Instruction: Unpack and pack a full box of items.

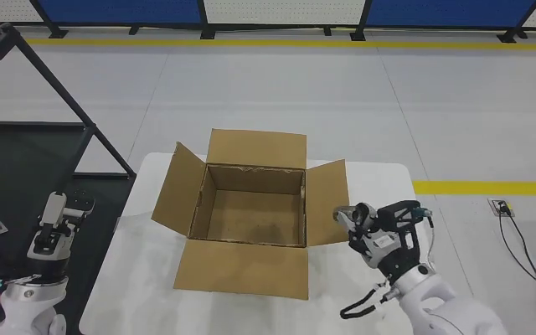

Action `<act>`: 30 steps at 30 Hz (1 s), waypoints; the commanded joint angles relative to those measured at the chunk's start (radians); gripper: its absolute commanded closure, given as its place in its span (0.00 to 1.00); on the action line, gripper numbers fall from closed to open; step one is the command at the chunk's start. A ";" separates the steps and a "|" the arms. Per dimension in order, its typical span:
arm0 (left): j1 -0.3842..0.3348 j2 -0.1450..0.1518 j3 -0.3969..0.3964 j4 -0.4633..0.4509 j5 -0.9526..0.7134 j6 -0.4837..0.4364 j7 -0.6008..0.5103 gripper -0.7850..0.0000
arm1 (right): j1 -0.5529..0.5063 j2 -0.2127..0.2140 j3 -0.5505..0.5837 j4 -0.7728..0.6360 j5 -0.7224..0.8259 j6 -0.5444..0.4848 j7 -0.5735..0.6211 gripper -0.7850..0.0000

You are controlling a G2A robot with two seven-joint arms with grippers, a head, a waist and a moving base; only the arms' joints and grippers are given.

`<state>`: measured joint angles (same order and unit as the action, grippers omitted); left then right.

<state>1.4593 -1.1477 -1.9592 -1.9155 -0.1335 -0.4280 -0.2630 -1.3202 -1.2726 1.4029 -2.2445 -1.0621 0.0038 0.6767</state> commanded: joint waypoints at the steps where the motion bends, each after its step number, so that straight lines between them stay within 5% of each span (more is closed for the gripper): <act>1: 0.000 0.000 0.000 0.000 0.000 0.000 0.000 0.00 | 0.039 -0.003 -0.071 0.014 -0.052 0.005 0.026 1.00; 11: 0.000 0.000 0.000 0.000 0.000 0.000 0.000 0.00 | 0.319 -0.052 -0.411 0.210 -0.221 0.126 0.145 1.00; 19: 0.000 0.000 0.000 0.000 0.000 0.000 0.000 0.00 | 0.584 -0.139 -0.630 0.495 -0.264 0.299 0.184 1.00; 25: 0.000 0.000 0.000 0.000 0.000 0.000 0.000 0.00 | 0.704 -0.203 -0.709 0.670 -0.240 0.408 0.169 1.00; 30: 0.000 0.000 0.000 0.000 0.000 0.000 0.000 0.00 | 0.707 -0.206 -0.712 0.674 -0.242 0.410 0.169 1.00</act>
<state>1.4593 -1.1477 -1.9592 -1.9155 -0.1335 -0.4280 -0.2630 -0.6132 -1.4785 0.6907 -1.5695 -1.3041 0.4146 0.8455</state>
